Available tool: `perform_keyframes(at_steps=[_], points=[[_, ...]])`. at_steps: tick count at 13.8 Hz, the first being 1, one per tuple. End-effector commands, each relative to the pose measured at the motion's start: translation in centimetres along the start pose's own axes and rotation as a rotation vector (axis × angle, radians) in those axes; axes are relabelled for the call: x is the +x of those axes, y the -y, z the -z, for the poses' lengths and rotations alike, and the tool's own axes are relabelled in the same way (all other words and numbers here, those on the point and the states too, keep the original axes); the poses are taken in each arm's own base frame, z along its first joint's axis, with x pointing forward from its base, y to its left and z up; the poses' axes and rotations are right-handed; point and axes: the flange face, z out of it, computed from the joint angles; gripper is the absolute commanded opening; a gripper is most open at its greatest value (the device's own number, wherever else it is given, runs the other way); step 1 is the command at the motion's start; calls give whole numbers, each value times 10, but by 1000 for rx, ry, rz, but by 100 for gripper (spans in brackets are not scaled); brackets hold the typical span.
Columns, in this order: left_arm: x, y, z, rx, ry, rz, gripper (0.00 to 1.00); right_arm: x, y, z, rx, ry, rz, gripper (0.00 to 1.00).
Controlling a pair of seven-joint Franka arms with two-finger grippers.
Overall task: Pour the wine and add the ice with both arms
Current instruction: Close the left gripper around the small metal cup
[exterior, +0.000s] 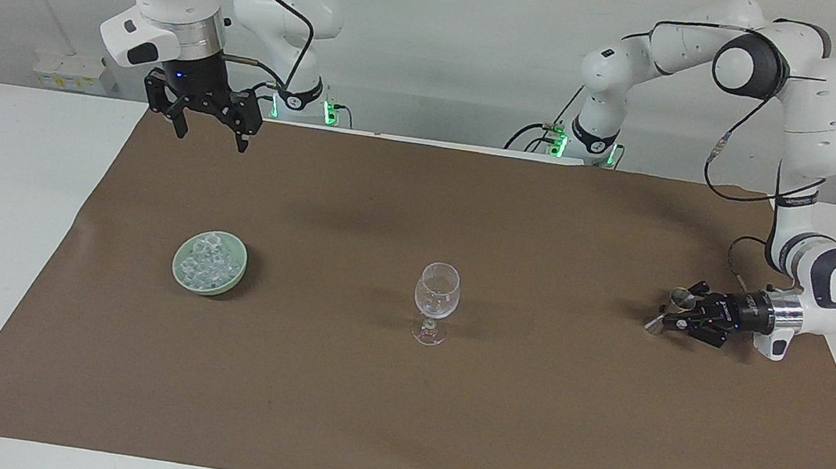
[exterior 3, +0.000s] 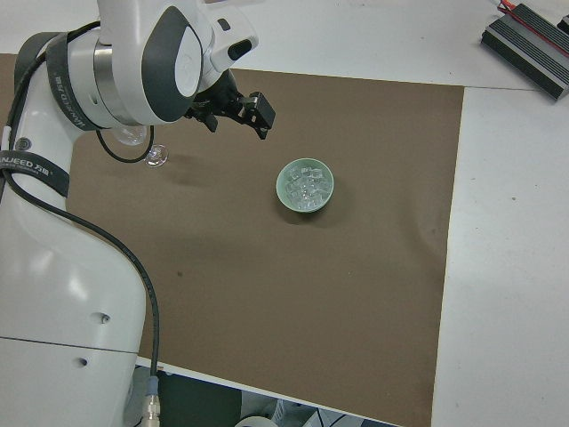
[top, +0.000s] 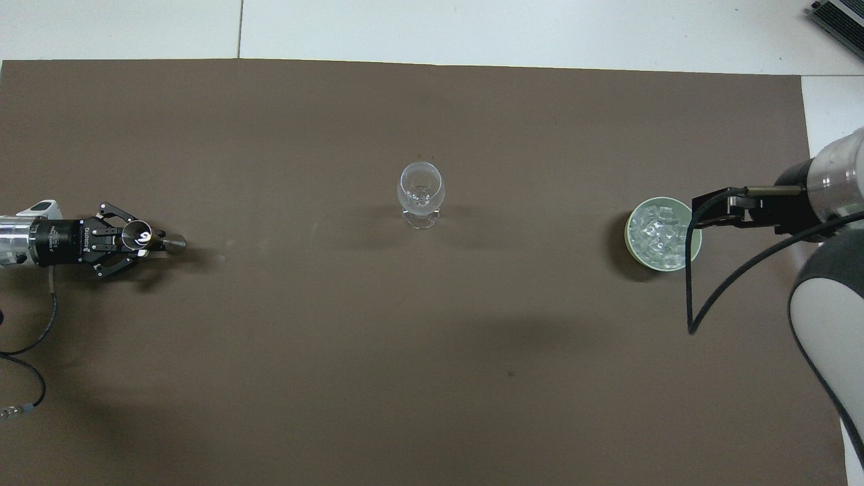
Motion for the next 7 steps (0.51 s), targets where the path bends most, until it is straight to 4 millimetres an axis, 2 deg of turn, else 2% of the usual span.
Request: perform_keyframes(at_steps=[1,7], points=[[-2,-4,1,-15,24,-8,0,-7,-2,1,12,-1,15,100],[-12,-10,-9,-22,57,5,0,-7,-2,1,12,-1,15,100]])
